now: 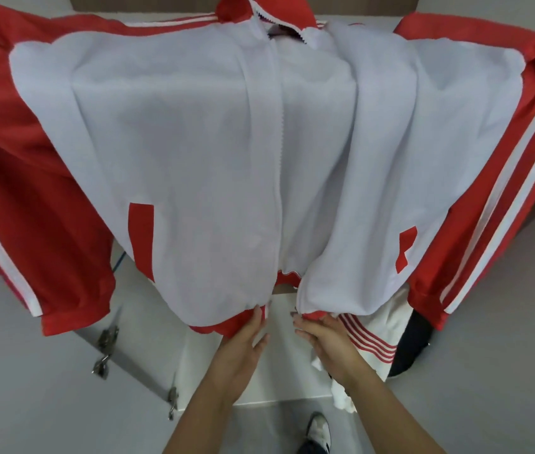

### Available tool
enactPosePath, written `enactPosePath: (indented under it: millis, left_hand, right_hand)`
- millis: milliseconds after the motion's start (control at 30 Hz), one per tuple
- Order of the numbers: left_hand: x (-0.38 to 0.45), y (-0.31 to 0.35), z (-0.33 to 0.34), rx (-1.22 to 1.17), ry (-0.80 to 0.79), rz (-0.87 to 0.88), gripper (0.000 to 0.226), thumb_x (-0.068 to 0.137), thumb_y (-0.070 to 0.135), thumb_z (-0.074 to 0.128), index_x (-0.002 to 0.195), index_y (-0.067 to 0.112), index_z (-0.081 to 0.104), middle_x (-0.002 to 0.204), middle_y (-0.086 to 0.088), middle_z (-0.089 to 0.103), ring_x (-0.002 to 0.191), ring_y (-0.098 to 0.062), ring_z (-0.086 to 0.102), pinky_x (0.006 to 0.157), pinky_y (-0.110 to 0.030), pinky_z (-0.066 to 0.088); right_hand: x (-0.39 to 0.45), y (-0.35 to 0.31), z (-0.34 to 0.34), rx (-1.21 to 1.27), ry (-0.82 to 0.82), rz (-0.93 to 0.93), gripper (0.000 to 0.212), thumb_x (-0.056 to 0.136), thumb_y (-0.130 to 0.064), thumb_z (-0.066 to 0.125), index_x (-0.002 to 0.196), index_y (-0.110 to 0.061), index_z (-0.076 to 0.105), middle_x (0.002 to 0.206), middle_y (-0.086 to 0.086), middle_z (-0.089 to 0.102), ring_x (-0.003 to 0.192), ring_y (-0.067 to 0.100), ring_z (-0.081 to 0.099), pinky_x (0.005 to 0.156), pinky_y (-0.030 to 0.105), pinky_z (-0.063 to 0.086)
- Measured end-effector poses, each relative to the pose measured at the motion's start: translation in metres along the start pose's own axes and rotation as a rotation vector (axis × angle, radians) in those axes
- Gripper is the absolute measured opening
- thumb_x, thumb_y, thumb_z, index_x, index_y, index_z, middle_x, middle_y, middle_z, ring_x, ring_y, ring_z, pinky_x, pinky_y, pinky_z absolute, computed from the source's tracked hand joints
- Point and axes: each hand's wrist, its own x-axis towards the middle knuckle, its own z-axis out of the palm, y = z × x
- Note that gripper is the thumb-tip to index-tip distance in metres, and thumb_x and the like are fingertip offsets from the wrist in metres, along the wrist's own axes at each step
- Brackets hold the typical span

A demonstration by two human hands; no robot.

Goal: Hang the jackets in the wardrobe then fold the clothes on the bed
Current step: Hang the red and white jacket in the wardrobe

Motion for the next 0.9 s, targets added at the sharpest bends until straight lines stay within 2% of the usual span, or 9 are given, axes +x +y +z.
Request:
enactPosePath:
  millis: [100, 233, 333, 433, 533, 600, 667, 767, 900]
  left_hand:
    - [-0.022, -0.007, -0.004, 0.093, 0.036, 0.086, 0.054, 0.075, 0.04, 0.076, 0.126, 0.04, 0.058, 0.125, 0.017, 0.066, 0.115, -0.003, 0.062, 0.08, -0.019, 0.055]
    - [-0.055, -0.005, -0.003, 0.342, 0.032, 0.158, 0.029, 0.074, 0.042, 0.077, 0.096, 0.058, 0.069, 0.112, 0.022, 0.07, 0.105, 0.002, 0.065, 0.08, -0.014, 0.05]
    - [-0.078, -0.006, -0.003, 0.36, -0.042, 0.15, 0.032, 0.073, 0.036, 0.081, 0.1, 0.051, 0.072, 0.114, 0.015, 0.071, 0.108, -0.003, 0.066, 0.085, -0.016, 0.051]
    - [-0.104, -0.007, 0.003, 0.319, -0.201, 0.092, 0.048, 0.073, 0.03, 0.086, 0.118, 0.026, 0.069, 0.124, 0.0, 0.069, 0.118, -0.016, 0.063, 0.101, -0.034, 0.049]
    - [-0.129, -0.006, 0.013, 0.353, -0.279, 0.135, 0.046, 0.073, 0.021, 0.084, 0.117, 0.014, 0.07, 0.119, -0.008, 0.071, 0.113, -0.022, 0.066, 0.095, -0.032, 0.052]
    - [-0.145, -0.002, 0.023, 0.327, -0.223, 0.186, 0.039, 0.064, 0.021, 0.088, 0.102, 0.021, 0.077, 0.104, -0.004, 0.075, 0.099, -0.017, 0.071, 0.079, -0.02, 0.054]
    - [-0.156, 0.001, 0.034, 0.278, -0.093, 0.25, 0.033, 0.057, 0.026, 0.09, 0.086, 0.035, 0.078, 0.089, 0.004, 0.076, 0.085, -0.01, 0.072, 0.069, -0.017, 0.053]
    - [-0.162, 0.006, 0.05, 0.184, -0.015, 0.339, 0.016, 0.06, 0.03, 0.08, 0.074, 0.038, 0.078, 0.08, 0.009, 0.075, 0.08, -0.006, 0.071, 0.074, -0.021, 0.055]
    - [-0.167, 0.006, 0.067, 0.134, -0.012, 0.403, 0.011, 0.065, 0.027, 0.079, 0.075, 0.031, 0.079, 0.079, 0.004, 0.074, 0.079, -0.01, 0.071, 0.075, -0.025, 0.056]
  right_hand:
    - [-0.03, 0.01, 0.001, 0.015, 0.018, 0.005, 0.031, 0.072, -0.018, 0.081, 0.101, -0.006, 0.076, 0.105, 0.017, 0.07, 0.103, 0.027, 0.069, 0.087, 0.03, 0.055]
    - [-0.082, 0.014, 0.013, 0.045, 0.044, -0.031, 0.024, 0.072, -0.02, 0.078, 0.09, -0.004, 0.077, 0.097, 0.019, 0.072, 0.085, 0.022, 0.071, 0.075, 0.025, 0.056]
    - [-0.118, 0.011, 0.03, 0.098, 0.101, -0.105, 0.01, 0.073, -0.015, 0.073, 0.077, -0.007, 0.078, 0.087, 0.018, 0.072, 0.065, 0.016, 0.067, 0.063, 0.022, 0.056]
    - [-0.152, 0.005, 0.043, 0.203, 0.091, -0.172, 0.01, 0.075, -0.01, 0.069, 0.075, -0.006, 0.078, 0.078, 0.016, 0.071, 0.064, 0.016, 0.068, 0.062, 0.021, 0.057]
    - [-0.18, -0.003, 0.05, 0.248, 0.057, -0.229, 0.011, 0.076, -0.007, 0.066, 0.074, -0.005, 0.076, 0.07, 0.015, 0.069, 0.061, 0.017, 0.067, 0.06, 0.022, 0.056]
    - [-0.194, -0.008, 0.053, 0.269, 0.057, -0.266, 0.008, 0.076, -0.005, 0.068, 0.074, -0.007, 0.075, 0.071, 0.012, 0.067, 0.06, 0.016, 0.063, 0.058, 0.022, 0.054]
    - [-0.203, -0.011, 0.055, 0.278, 0.076, -0.299, 0.005, 0.073, -0.008, 0.071, 0.072, -0.01, 0.075, 0.072, 0.01, 0.066, 0.062, 0.016, 0.06, 0.063, 0.022, 0.053]
    - [-0.212, -0.013, 0.061, 0.281, 0.093, -0.356, 0.003, 0.072, -0.011, 0.072, 0.073, -0.013, 0.075, 0.074, 0.008, 0.069, 0.073, 0.017, 0.066, 0.074, 0.024, 0.054]
    - [-0.217, -0.012, 0.069, 0.297, 0.156, -0.423, 0.011, 0.073, -0.013, 0.075, 0.084, -0.008, 0.075, 0.083, 0.014, 0.071, 0.081, 0.022, 0.068, 0.078, 0.026, 0.055]
